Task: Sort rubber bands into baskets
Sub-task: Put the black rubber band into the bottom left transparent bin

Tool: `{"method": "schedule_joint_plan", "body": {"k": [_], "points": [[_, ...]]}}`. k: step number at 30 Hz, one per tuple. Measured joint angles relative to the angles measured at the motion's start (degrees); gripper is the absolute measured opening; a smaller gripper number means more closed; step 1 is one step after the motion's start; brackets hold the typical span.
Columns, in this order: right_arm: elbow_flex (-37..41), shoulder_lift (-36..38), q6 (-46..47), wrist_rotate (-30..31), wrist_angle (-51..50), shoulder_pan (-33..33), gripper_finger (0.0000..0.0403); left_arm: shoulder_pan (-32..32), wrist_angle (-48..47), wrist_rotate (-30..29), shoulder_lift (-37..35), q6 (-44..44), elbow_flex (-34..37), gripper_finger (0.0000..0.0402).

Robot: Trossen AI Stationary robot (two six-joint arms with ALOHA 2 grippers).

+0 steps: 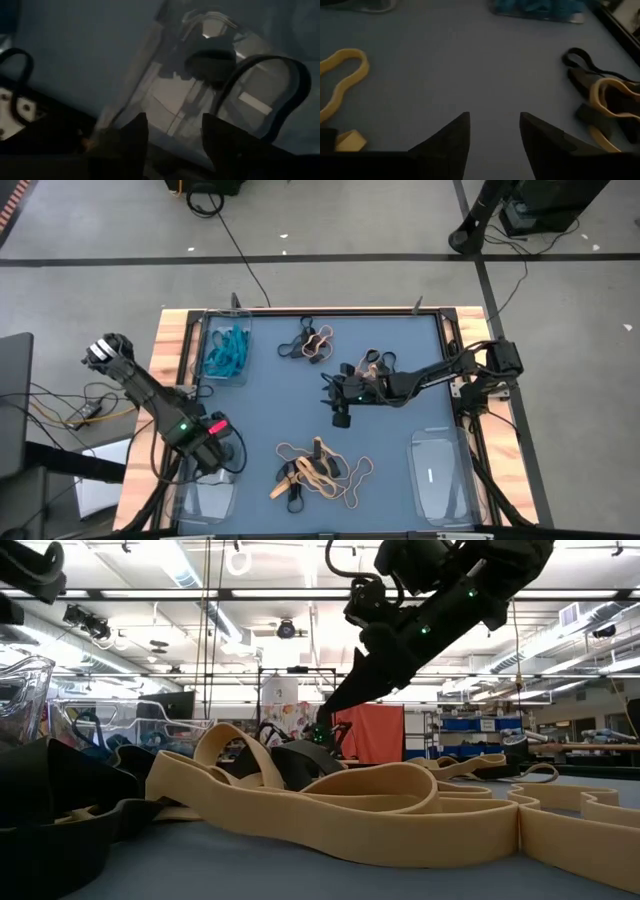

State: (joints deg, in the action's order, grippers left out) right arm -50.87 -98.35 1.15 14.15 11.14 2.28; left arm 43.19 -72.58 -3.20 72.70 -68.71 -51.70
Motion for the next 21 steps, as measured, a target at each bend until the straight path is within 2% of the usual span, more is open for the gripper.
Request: {"method": "schedule_joint_plan", "body": {"k": [2,4,9,14,21], "points": [[0.0,0.0,0.5,-0.4,-0.1,-0.4,0.0192,-0.9,-2.1,-1.8,-0.3,1.0,-1.4,0.0194],[0.0,0.0,0.5,-1.3,0.0,-0.7,0.0196,-1.8,-3.6,-6.0,-0.7,1.5,-3.1,0.0194],[0.0,0.0,0.6,-5.4,0.2,-0.1,0.0198,-7.5,-5.4,-13.6,-1.6,9.3,-5.4,0.0193],[0.0,0.0,-0.8,-6.3,0.3,0.9,0.0194,-17.0,-4.5,-11.5,-1.6,17.5,-5.6,0.0192],[0.0,0.0,-1.2,-6.3,0.2,1.1,0.0195,-24.2,-1.7,-10.2,-1.6,26.8,-5.6,0.0192]]}}
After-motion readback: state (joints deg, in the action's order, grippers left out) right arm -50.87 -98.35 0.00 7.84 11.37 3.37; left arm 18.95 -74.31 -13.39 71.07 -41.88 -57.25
